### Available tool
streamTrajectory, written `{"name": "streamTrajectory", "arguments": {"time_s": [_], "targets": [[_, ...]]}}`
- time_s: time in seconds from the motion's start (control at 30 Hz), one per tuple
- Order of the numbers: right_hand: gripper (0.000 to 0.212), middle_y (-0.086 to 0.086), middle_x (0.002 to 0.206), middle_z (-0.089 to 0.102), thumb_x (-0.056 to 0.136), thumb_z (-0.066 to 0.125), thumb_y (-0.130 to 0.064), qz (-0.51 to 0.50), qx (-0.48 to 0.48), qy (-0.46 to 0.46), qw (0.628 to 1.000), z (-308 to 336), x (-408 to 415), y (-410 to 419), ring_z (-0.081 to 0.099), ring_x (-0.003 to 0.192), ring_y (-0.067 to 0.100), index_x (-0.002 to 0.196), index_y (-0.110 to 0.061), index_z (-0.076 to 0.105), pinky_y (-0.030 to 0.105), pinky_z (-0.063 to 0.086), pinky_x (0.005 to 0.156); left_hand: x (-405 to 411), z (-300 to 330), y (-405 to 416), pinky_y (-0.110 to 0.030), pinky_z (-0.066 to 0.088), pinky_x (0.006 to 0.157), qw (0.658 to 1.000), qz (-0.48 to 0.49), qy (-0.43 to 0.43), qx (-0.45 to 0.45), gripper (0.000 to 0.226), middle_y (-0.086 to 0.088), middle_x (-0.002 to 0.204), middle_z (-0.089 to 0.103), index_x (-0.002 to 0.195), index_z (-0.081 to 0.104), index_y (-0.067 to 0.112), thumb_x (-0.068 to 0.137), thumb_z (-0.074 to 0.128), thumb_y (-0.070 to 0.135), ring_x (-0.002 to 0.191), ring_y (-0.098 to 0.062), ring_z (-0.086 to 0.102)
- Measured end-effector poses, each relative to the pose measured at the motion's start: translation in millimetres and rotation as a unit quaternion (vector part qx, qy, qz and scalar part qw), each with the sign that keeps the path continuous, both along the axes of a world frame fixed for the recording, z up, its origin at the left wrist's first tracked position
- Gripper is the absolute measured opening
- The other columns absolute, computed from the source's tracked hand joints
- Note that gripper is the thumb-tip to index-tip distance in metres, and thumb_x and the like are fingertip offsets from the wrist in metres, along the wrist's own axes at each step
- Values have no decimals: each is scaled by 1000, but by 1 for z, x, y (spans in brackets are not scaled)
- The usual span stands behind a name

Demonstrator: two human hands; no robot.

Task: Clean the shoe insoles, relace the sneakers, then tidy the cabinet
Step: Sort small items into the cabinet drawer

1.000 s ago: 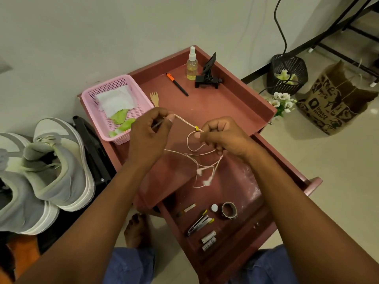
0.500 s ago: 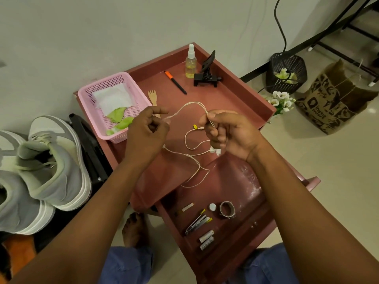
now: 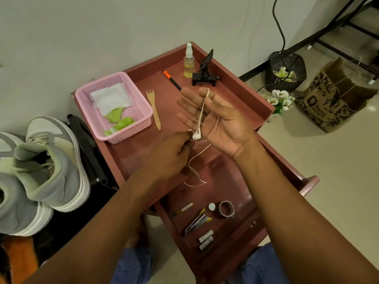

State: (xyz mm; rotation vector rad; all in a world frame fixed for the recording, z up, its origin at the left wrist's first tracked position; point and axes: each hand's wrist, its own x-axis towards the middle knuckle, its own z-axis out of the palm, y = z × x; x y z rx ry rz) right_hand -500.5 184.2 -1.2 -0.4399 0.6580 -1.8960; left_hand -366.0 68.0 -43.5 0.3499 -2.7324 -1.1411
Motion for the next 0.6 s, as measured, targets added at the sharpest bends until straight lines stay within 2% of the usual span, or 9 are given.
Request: {"name": "streamTrajectory", "arguments": {"time_s": [0.07, 0.13, 0.2, 0.33, 0.4, 0.47, 0.53, 0.6], "targets": [[25, 21, 150, 52, 110, 36, -4, -27, 6, -3, 1000, 0, -2, -2, 45, 144, 39, 127, -11, 54, 65, 27, 120, -1, 0, 6, -15, 42, 69, 1000, -14, -2, -8, 25, 8, 96, 67, 123, 69, 18, 101, 57, 14, 83, -4, 56], [28, 20, 150, 53, 109, 39, -4, -60, 32, 4, 998, -1, -6, -2, 48, 142, 36, 132, -13, 52, 66, 25, 120, -4, 2, 9, -19, 48, 75, 999, -36, 8, -4, 22, 15, 100, 71, 119, 71, 24, 101, 60, 17, 87, -6, 62], [30, 18, 143, 60, 107, 42, -3, -91, 67, 20, 993, -1, -10, -1, 55, 137, 34, 133, -14, 52, 66, 27, 119, -6, 4, 9, -16, 46, 71, 999, -46, 23, 10, 13, 25, 89, 68, 108, 70, 29, 102, 63, 20, 82, -5, 63], [33, 18, 124, 71, 106, 41, -3, -136, 179, 127, 966, -2, -12, 3, 67, 122, 32, 137, -11, 50, 60, 40, 112, -6, 8, 8, -10, 41, 72, 997, -40, 21, 57, 31, 29, 86, 65, 125, 73, 24, 95, 71, 17, 78, 11, 60], [35, 20, 115, 74, 105, 39, -1, -139, 235, 195, 942, 0, -10, 4, 73, 110, 32, 137, -9, 50, 54, 52, 97, -5, 12, 5, -17, 43, 68, 995, -32, 31, 85, 29, 23, 80, 65, 121, 75, 27, 92, 75, 20, 71, 5, 58], [36, 17, 103, 77, 104, 39, 1, -120, 279, 241, 922, 1, -5, 5, 77, 91, 27, 134, -10, 53, 40, 63, 73, -5, 16, 2, -26, 49, 66, 990, -15, 54, 129, 27, 12, 82, 69, 115, 77, 27, 89, 79, 22, 71, -2, 60], [36, 11, 88, 75, 101, 41, 2, -93, 318, 288, 899, 0, 0, 5, 73, 69, 18, 129, -13, 58, 26, 55, 52, -5, 21, -1, -36, 53, 67, 979, 5, 74, 191, 30, -1, 86, 74, 115, 77, 24, 86, 79, 23, 75, -14, 68], [36, 12, 87, 72, 100, 42, 2, -57, 336, 314, 886, -3, 2, 3, 69, 60, 16, 125, -14, 62, 23, 49, 46, -4, 24, -5, -35, 49, 63, 972, 14, 82, 221, 28, -6, 82, 76, 113, 75, 20, 86, 77, 19, 75, -23, 73]]}}
